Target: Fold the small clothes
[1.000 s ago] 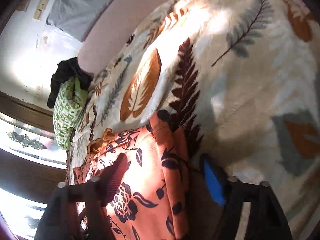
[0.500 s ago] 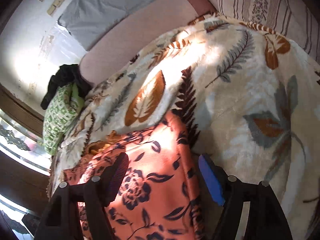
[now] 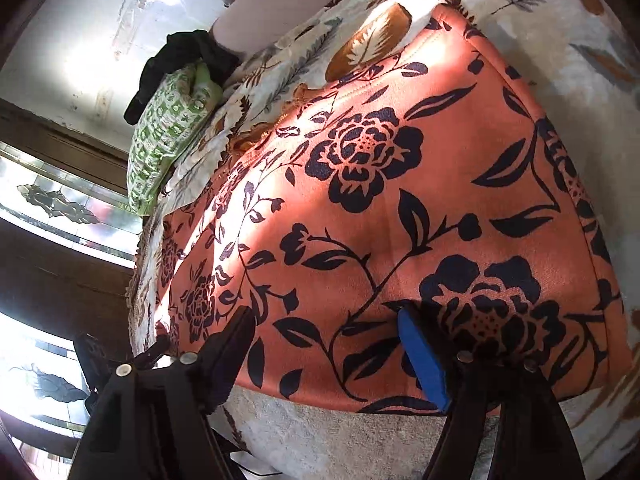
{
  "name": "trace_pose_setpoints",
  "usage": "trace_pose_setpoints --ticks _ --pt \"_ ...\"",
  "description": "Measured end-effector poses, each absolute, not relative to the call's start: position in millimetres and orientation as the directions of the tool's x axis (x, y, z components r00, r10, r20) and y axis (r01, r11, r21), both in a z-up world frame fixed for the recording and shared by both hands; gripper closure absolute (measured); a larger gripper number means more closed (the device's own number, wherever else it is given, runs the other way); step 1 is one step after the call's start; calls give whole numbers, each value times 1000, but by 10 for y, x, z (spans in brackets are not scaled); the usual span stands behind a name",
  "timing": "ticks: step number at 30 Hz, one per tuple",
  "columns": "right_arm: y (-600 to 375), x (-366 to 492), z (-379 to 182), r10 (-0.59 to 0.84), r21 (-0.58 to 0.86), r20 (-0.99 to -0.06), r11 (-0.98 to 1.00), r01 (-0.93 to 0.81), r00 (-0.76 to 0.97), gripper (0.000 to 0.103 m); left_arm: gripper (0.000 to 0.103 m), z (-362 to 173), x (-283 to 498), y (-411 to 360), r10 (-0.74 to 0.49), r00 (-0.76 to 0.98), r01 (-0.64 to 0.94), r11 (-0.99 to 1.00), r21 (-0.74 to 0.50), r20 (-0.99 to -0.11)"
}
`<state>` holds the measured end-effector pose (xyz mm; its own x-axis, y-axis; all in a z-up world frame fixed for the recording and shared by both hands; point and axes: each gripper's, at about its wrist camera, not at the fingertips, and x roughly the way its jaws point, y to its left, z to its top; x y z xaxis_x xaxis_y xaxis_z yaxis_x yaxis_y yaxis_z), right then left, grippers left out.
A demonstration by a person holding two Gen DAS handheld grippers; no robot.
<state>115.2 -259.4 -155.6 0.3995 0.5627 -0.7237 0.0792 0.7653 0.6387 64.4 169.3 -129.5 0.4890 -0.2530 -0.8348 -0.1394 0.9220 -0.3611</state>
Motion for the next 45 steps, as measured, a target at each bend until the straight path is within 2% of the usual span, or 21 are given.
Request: trace_pose_setpoints --ticks 1,3,5,7,10,11,12,13,16,20,24,26,27,28,31,34,36,37,40,44,45 --pt "-2603 1167 -1560 565 640 -726 764 84 393 26 80 -1230 661 1696 -258 493 -129 923 -363 -831" --pt "-2607 1164 -1545 562 631 -733 772 76 384 26 43 -1057 724 1757 -313 532 -78 907 -414 -787" --pt "-2601 1156 -1540 560 630 -733 773 75 386 26 33 -885 860 1825 -325 610 -24 904 -427 -723" --pt "-2590 1163 -1532 563 634 -731 769 78 386 26 33 -834 1185 1895 -308 622 -14 915 -404 -720" --pt "-2608 1165 -1539 576 649 -720 756 84 387 26 34 -1082 1812 1981 -371 543 -16 892 -452 -753" --pt "-2623 1164 -1545 582 656 -716 750 85 386 26 49 -1214 2020 1978 -372 506 -42 891 -453 -778" --pt "-2641 1161 -1553 589 664 -709 743 86 387 26 74 -1326 2215 1961 -362 466 -59 898 -437 -808" --pt "-2657 1159 -1559 596 671 -704 736 88 388 26 85 -1396 2360 1945 -352 445 -60 906 -420 -823" --pt "-2687 1158 -1571 613 686 -692 722 85 380 26 96 -1489 2634 1913 -320 431 -66 921 -383 -844" --pt "-2690 1166 -1585 619 690 -690 719 83 374 26 93 -1603 2698 1954 -316 422 -73 923 -379 -850" --pt "-2693 1178 -1574 618 687 -696 720 91 366 26 86 -1370 2577 1835 -227 462 -40 960 -276 -857" --pt "-2694 1168 -1555 616 686 -696 722 91 368 26 73 -1183 2396 1762 -245 493 6 960 -279 -835" --pt "-2691 1160 -1549 615 685 -697 724 86 368 26 60 -1089 2266 1729 -255 508 31 960 -278 -823" --pt "-2687 1154 -1551 615 684 -697 725 82 368 25 55 -1002 2116 1708 -259 525 51 960 -274 -811" --pt "-2697 1139 -1552 619 689 -692 719 87 371 26 55 -858 1617 1713 -296 548 74 949 -308 -782" --pt "-2695 1145 -1555 619 689 -694 719 90 368 25 55 -965 1234 1687 -366 530 74 919 -388 -765" --pt "-2692 1151 -1559 619 687 -695 721 86 365 26 55 -1298 1164 1610 -318 459 29 939 -343 -830" --pt "-2701 1149 -1566 622 692 -691 716 90 367 26 60 -1433 1133 1566 -291 447 33 950 -310 -846" --pt "-2755 1143 -1578 638 715 -676 688 120 369 26 60 -1266 1084 1429 -207 481 56 977 -206 -852" --pt "-2831 1117 -1387 629 708 -680 698 111 377 25 58 -842 1005 1304 -228 567 108 973 -203 -792" --pt "-2869 1124 -1311 624 707 -674 701 99 396 25 53 -782 986 1251 -237 576 125 971 -203 -782"
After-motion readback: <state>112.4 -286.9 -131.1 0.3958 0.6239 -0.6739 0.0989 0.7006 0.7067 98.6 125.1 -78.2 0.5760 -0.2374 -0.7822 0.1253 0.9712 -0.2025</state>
